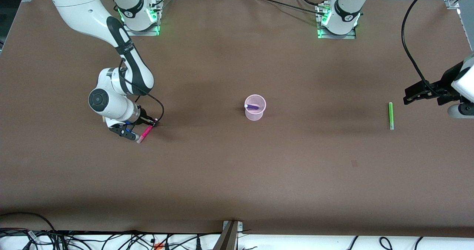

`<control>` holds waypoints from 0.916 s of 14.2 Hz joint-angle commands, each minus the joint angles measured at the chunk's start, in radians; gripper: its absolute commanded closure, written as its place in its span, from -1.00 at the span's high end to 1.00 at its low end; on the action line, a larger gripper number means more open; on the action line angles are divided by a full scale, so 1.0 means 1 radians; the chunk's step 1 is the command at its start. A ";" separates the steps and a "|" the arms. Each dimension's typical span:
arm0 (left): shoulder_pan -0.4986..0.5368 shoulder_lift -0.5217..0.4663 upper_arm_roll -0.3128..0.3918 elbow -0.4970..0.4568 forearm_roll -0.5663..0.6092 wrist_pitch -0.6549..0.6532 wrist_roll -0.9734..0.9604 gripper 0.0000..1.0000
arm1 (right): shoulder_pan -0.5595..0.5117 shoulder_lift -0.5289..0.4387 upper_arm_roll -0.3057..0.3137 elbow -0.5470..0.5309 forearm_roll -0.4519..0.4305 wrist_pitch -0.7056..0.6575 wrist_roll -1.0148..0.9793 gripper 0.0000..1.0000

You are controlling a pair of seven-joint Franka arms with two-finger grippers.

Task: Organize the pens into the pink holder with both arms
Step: 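Lift and carry the pink marker with the right gripper to the cup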

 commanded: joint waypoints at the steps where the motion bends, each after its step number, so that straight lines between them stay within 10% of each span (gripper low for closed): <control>1: -0.092 -0.183 0.089 -0.248 -0.015 0.110 -0.006 1.00 | 0.008 0.013 0.004 0.046 0.028 -0.036 -0.018 -1.00; 5: -0.060 -0.181 0.048 -0.245 -0.013 0.110 -0.009 1.00 | 0.008 0.001 0.011 0.158 0.035 -0.275 0.028 -1.00; 9: -0.009 -0.181 0.001 -0.245 -0.015 0.110 -0.011 1.00 | 0.009 -0.016 0.019 0.340 0.271 -0.634 0.173 -1.00; 13: 0.011 -0.181 -0.018 -0.245 -0.015 0.107 -0.011 1.00 | 0.011 -0.045 0.100 0.379 0.527 -0.704 0.419 -1.00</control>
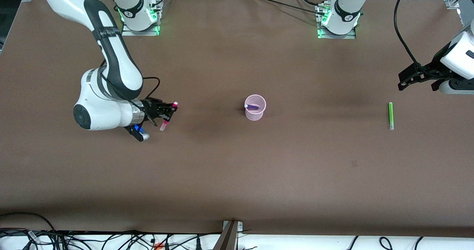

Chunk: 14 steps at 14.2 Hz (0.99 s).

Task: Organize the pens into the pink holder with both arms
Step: 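Lift and carry the pink marker with the right gripper to the cup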

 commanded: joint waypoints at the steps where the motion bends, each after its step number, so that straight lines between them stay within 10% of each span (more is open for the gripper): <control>1: 0.020 -0.020 -0.019 -0.022 -0.014 0.007 -0.005 1.00 | -0.004 -0.006 0.056 0.008 0.158 -0.014 0.116 -1.00; 10: 0.020 -0.002 -0.019 -0.001 -0.016 -0.011 -0.005 1.00 | 0.249 0.020 0.088 0.004 0.729 0.214 0.252 -1.00; 14: 0.020 -0.002 -0.019 -0.001 -0.016 -0.011 -0.010 1.00 | 0.349 0.081 0.088 0.011 0.746 0.406 0.235 -1.00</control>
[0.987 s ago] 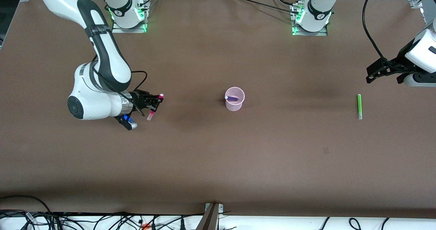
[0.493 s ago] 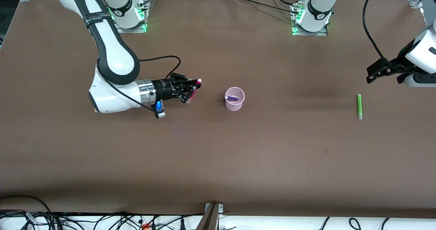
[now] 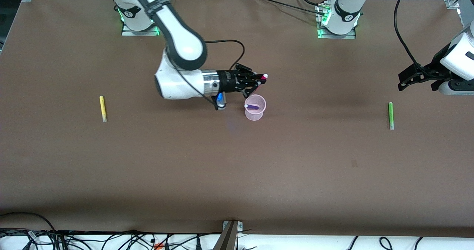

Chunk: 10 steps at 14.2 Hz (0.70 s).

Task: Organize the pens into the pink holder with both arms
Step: 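Lower the pink marker into the cup and open the right gripper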

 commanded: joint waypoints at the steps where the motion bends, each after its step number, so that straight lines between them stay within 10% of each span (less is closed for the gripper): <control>1: 0.015 -0.004 -0.013 0.000 -0.016 -0.007 -0.008 1.00 | 0.026 0.054 -0.007 0.034 0.021 0.056 -0.006 -1.00; 10: 0.015 -0.004 -0.013 0.000 -0.016 -0.012 -0.005 1.00 | 0.064 0.148 -0.009 0.092 0.033 0.110 -0.005 -1.00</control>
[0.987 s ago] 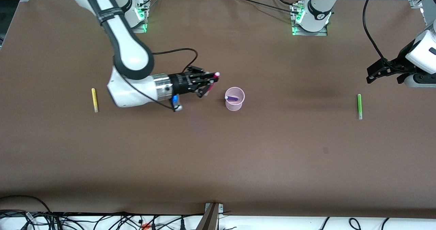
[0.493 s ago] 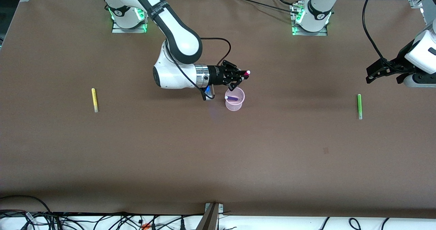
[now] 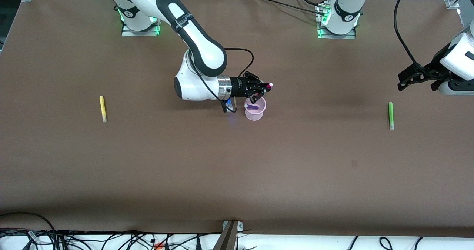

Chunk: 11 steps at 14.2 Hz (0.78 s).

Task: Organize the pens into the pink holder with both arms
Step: 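Lower the pink marker into the cup and open the right gripper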

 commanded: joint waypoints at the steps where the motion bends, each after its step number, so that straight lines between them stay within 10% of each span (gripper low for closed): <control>1: 0.013 -0.005 -0.011 0.000 -0.016 -0.011 -0.004 1.00 | 0.013 0.043 -0.008 0.073 0.022 0.009 0.003 -1.00; 8: 0.013 -0.005 -0.011 0.000 -0.017 -0.012 0.000 1.00 | 0.010 0.101 -0.016 0.086 0.012 0.012 -0.041 -1.00; 11: 0.013 -0.005 -0.011 0.000 -0.019 -0.012 0.000 1.00 | 0.004 0.098 -0.019 0.098 0.003 0.012 -0.038 0.80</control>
